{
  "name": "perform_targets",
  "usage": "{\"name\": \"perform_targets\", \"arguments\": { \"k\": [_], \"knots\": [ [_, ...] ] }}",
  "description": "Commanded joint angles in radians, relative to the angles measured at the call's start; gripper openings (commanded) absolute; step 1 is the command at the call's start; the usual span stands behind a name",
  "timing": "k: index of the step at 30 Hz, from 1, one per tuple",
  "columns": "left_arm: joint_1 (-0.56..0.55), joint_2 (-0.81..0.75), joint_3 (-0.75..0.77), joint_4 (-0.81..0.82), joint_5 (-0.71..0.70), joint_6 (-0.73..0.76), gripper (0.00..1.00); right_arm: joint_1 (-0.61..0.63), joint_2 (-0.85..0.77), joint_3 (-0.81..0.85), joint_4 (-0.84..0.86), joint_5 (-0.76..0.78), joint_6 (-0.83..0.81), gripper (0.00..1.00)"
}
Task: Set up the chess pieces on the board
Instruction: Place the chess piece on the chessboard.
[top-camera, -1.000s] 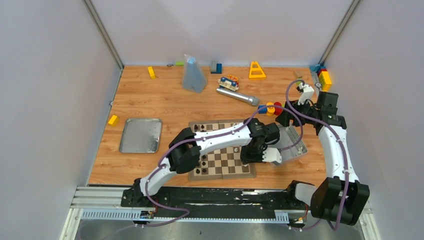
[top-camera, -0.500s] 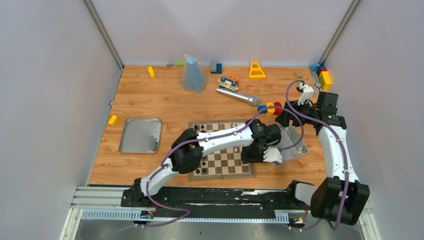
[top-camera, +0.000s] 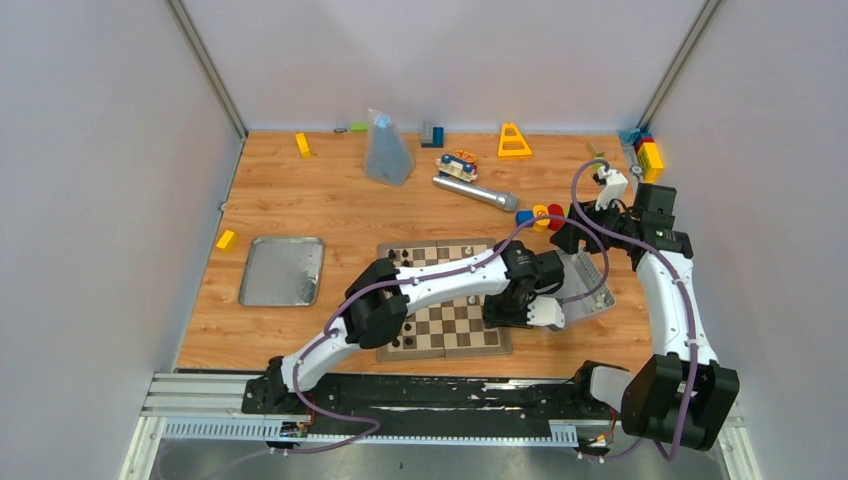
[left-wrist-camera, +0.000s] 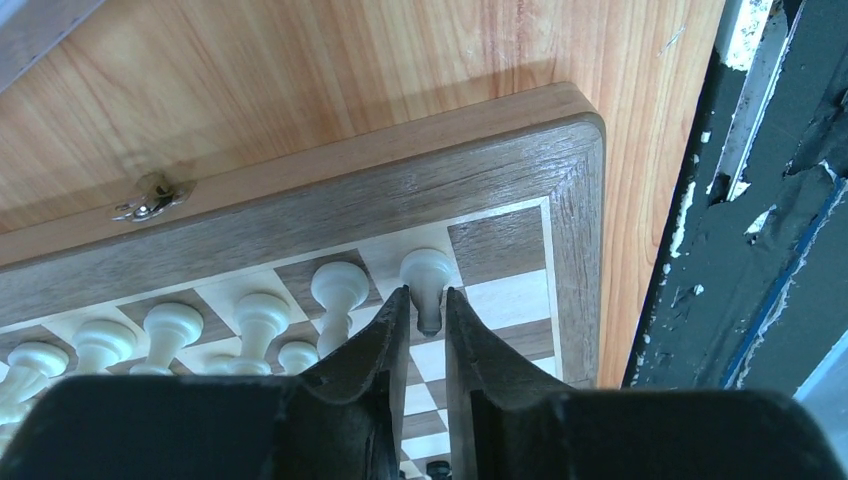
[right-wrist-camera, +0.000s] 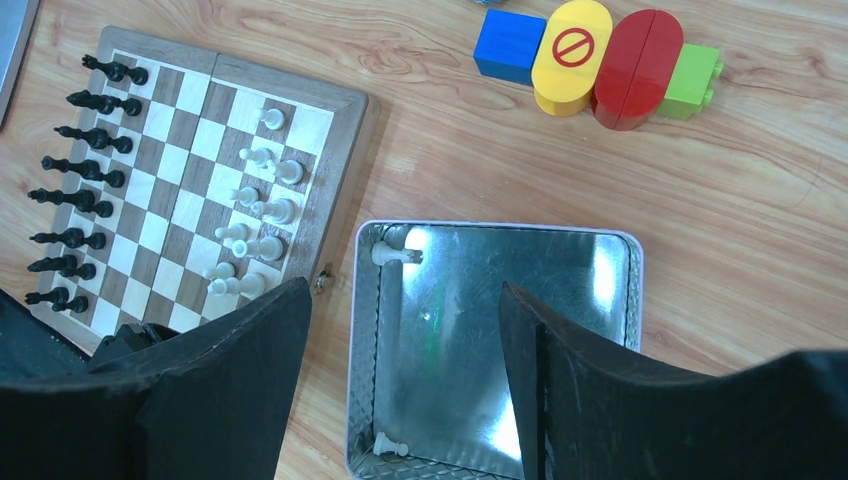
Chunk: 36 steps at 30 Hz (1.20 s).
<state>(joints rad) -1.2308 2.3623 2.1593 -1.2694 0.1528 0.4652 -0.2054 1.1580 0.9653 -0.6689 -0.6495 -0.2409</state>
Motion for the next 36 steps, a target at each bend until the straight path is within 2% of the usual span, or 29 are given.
{"name": "perform_targets", "arguments": {
  "k": [1, 12, 20, 26, 31, 36],
  "knots": [
    [-0.015, 0.004, 0.044, -0.02, -0.008, -0.016, 0.28, -0.005, 0.002, 0.004, 0.023, -0.026, -0.011, 0.7],
    [-0.016, -0.016, 0.055, -0.028, -0.019, -0.02, 0.37, -0.005, 0.006, 0.003, 0.019, -0.026, -0.018, 0.7],
    [-0.016, -0.134, 0.015, -0.019, -0.046, -0.018, 0.4, -0.006, 0.018, 0.019, -0.065, 0.007, -0.077, 0.7],
    [-0.007, -0.284, -0.043, 0.019, -0.069, -0.003, 0.46, -0.006, 0.07, 0.013, -0.149, 0.161, -0.181, 0.7],
    [0.028, -0.372, -0.082, 0.043, -0.062, 0.008, 0.53, -0.006, 0.135, 0.015, -0.118, 0.337, -0.24, 0.72],
    [0.065, -0.439, -0.126, 0.072, -0.059, 0.014, 0.55, -0.006, 0.26, 0.042, -0.073, 0.52, -0.284, 0.71]
  ]
}}
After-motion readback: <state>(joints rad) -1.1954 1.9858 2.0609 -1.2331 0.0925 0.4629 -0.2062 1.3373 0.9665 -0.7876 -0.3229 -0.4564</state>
